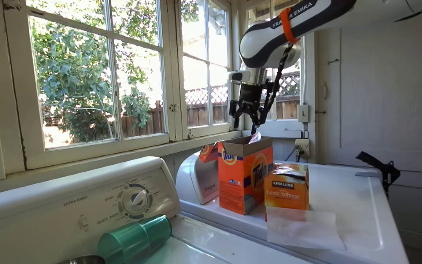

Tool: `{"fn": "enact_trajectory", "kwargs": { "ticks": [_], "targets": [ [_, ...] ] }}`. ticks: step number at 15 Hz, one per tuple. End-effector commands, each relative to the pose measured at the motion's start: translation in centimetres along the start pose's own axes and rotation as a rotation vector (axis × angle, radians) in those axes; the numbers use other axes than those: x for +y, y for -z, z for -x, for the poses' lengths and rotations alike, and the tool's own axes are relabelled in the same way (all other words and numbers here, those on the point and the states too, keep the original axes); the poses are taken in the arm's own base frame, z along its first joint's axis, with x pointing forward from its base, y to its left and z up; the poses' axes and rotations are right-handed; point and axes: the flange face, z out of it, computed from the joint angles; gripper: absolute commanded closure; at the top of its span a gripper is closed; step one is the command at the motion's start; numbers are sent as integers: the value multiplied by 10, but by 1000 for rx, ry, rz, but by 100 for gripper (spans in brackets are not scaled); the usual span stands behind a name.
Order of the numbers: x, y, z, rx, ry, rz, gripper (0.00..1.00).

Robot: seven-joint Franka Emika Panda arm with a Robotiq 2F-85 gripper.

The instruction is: Move the orange box to the top of the right machine then place the green cup upright.

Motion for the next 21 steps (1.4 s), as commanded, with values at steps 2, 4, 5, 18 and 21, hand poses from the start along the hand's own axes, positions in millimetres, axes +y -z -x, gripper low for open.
{"fn": "enact_trajectory", "kwargs": {
  "ticks": [2, 4, 5, 18, 21],
  "targets": [
    [-27, 11, -8, 21, -103, -63, 0],
    [-40, 16, -17, 23, -173, -81, 0],
    [-46, 19, -22, 20, -201, -90, 0],
    [-80, 106, -187, 211, -437, -186, 0],
    [-85, 110, -199, 210, -444, -193, 0]
  ]
}}
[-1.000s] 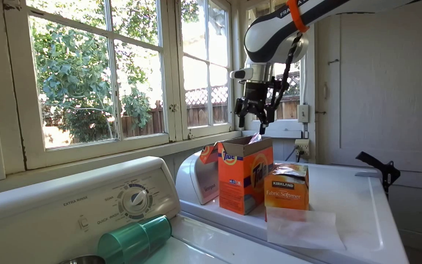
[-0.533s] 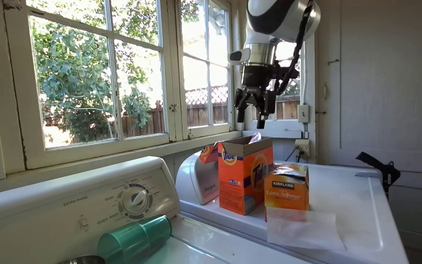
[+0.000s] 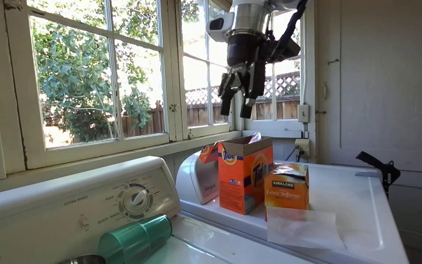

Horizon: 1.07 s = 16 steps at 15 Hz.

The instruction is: Move the orange box to the top of the right machine then place the green cup upright.

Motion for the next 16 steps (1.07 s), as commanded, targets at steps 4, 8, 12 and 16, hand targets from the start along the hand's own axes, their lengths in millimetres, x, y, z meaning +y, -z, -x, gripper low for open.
{"fn": "enact_trajectory", "kwargs": {
  "ticks": [4, 8, 12, 16],
  "targets": [
    [2, -2, -57, 1, -102, -64, 0],
    [-18, -9, -118, -143, -265, -88, 0],
    [-47, -29, -163, -297, -304, -160, 0],
    [-58, -30, -172, -268, -205, -183, 0]
  ]
}}
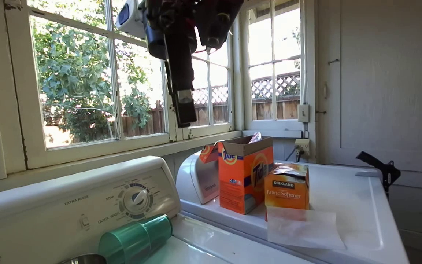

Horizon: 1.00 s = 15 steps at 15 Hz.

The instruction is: Move the orange box to the top of the right machine then place the green cup upright.

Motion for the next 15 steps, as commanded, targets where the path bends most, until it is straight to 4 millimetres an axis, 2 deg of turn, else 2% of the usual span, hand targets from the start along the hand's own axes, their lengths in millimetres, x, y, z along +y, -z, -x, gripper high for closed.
{"fn": "enact_trajectory", "kwargs": {
  "ticks": [1, 3, 10, 12, 15],
  "targets": [
    [1, 0, -1, -1, 6, -1, 0],
    [-2, -6, -7, -21, -138, -65, 0],
    [-24, -33, -60, -31, -524, -48, 0],
    [-21, -42, -66, -27, -634, -43, 0],
    [-8, -54, -72, -45, -608, -7, 0]
  ]
}}
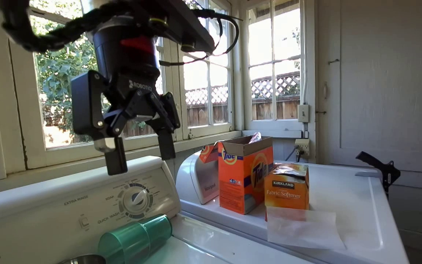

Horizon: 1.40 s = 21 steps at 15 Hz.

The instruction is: Move the orange box to the top of the right machine then place the green cup upright.

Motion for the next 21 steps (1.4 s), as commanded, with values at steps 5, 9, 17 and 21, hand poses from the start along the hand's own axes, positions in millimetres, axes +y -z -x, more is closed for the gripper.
{"fn": "enact_trajectory", "kwargs": {
  "ticks": [5, 9, 17, 21],
  "targets": [
    [5, -33, -19, -120, -60, 218, 0],
    [-13, -53, -25, -172, -114, 330, 0],
    [-16, -59, -42, -104, -28, 248, 0],
    [-15, -55, -36, -111, -113, 311, 0]
  ]
}}
